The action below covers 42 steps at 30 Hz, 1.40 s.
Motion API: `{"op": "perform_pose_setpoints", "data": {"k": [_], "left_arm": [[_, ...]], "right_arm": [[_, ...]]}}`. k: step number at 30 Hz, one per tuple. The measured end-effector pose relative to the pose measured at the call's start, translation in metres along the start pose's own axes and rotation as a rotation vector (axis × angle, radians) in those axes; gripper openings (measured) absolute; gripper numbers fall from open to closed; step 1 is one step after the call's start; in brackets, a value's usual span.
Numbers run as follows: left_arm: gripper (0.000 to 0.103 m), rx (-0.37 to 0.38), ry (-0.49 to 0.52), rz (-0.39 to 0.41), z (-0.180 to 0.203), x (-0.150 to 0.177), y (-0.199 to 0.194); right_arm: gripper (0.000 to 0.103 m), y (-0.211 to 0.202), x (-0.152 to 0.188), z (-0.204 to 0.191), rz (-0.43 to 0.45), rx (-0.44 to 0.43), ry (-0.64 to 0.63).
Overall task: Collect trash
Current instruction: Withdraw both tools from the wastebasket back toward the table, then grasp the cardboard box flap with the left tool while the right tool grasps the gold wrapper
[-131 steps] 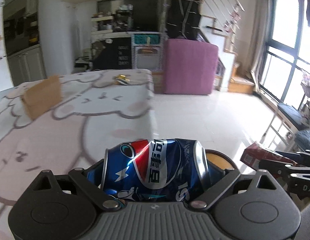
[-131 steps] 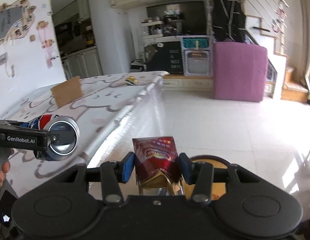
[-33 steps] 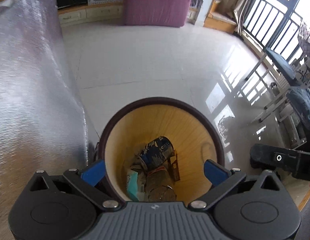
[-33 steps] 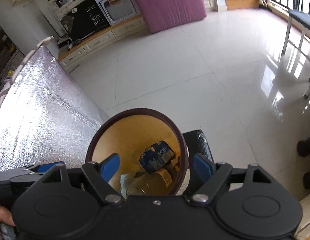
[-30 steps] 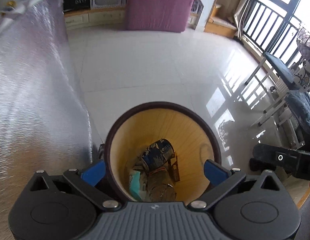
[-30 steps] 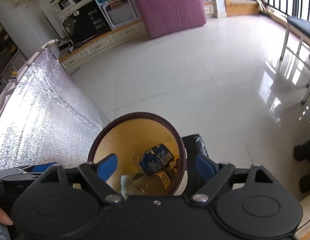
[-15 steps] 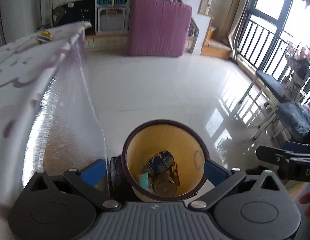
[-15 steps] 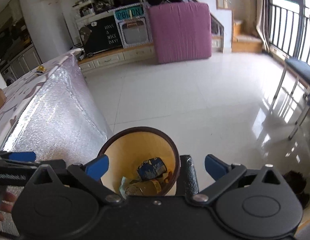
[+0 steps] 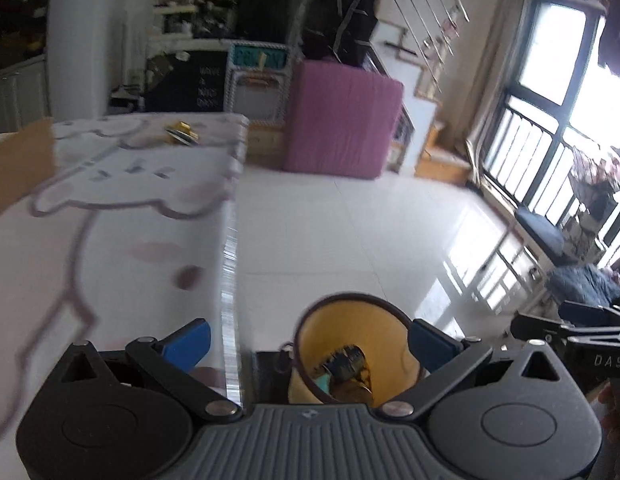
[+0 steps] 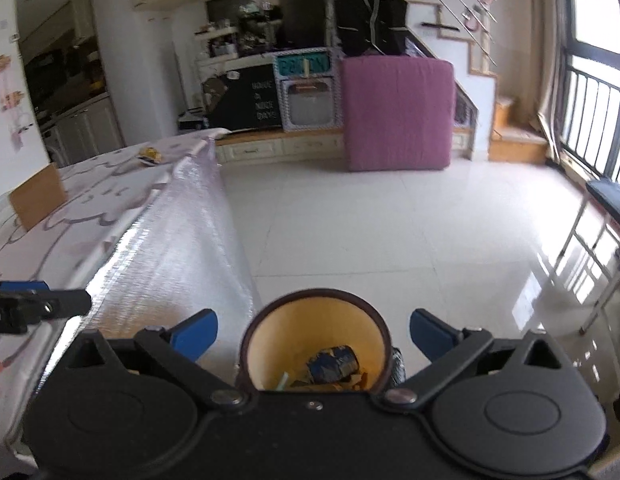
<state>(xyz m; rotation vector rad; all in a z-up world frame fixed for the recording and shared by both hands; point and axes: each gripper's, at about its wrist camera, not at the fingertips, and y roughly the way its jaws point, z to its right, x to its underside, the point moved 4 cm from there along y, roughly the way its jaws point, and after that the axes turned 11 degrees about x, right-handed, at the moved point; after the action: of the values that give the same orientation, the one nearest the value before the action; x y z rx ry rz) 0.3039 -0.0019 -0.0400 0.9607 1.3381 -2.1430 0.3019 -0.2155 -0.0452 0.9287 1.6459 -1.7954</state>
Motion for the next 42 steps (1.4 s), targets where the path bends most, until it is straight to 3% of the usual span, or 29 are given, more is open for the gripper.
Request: {"op": "perform_pose_setpoints", "data": {"k": [10,20,30,38,42], "left_arm": [[0.103,-0.093,-0.026,0.106,-0.066,-0.015,-0.071],[0.103,-0.172,-0.055,0.163,-0.143,-0.023,-0.11],[0.103,-0.215,-0.045,0.151,-0.217,-0.052,-0.091],[0.103,-0.204,-0.058,0.134,-0.267,-0.081,-0.067],[0.103,-0.199,-0.117,0.135,-0.296,-0.093,-0.056]], "right_arm": [[0.103,-0.028,-0.024,-0.076,0.109,-0.099,-0.063],[0.103,-0.021,-0.045,-0.154,0.181,-0.156,-0.095],[0.103,0.015,-0.069,-0.227,0.247,-0.238,-0.134],[0.103,0.07,-0.112,-0.261,0.23,-0.253,-0.149],[0.103,0.102,-0.135,-0.276,0.208,-0.243,-0.185]]}}
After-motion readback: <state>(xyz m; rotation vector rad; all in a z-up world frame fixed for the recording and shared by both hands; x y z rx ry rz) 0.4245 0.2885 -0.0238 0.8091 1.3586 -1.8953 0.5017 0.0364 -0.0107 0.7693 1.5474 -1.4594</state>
